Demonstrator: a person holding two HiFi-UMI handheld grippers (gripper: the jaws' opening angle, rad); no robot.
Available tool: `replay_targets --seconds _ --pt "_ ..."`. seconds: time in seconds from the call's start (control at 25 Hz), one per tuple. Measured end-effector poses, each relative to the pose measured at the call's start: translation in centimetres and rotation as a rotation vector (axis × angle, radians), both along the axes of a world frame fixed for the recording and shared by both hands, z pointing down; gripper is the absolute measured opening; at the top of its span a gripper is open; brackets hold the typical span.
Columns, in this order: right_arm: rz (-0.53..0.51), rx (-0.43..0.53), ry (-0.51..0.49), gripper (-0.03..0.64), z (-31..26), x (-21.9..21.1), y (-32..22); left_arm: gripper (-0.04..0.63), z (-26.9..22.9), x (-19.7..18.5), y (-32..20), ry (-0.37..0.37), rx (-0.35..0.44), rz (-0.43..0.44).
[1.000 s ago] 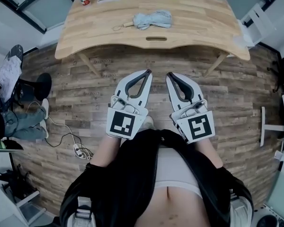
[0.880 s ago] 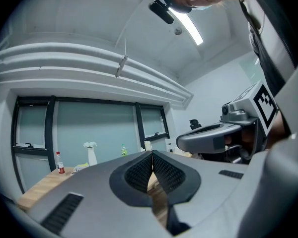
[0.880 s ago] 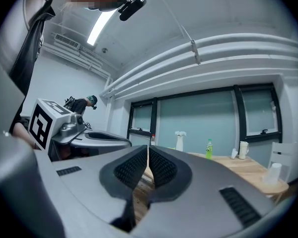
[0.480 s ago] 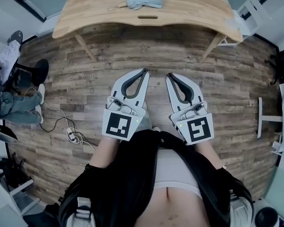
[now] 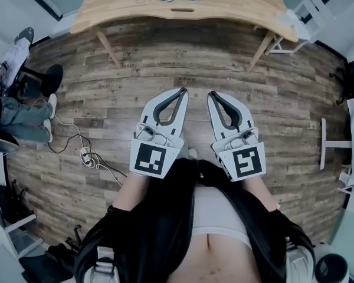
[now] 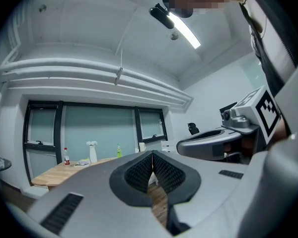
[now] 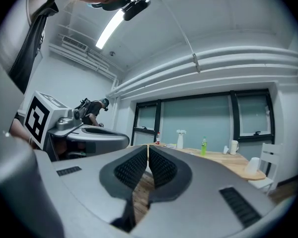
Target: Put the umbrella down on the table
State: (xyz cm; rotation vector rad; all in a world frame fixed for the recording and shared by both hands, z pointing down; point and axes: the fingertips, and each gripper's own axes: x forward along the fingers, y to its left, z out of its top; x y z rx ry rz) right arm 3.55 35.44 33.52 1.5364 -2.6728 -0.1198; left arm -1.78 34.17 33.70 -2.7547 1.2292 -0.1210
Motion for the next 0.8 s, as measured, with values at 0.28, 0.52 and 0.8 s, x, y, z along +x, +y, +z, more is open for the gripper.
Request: replay_targets --seconds 0.28,0.52,0.8 --pt "-0.020 0.033 0.002 0.034 -0.9 -0.7 1.7 0.008 0.3 -0.4 1.7 0.003 -0.011 -0.002" --pt "-0.006 0.033 0.025 0.033 -1.3 -1.0 1.6 0.008 -0.4 -0.4 1.9 -0.013 0.006 0.022" --pt "-0.005 0.000 -0.001 0.032 -1.5 -2.6 1.1 0.008 -0.5 -0.7 1.3 -0.029 -0.003 0.049"
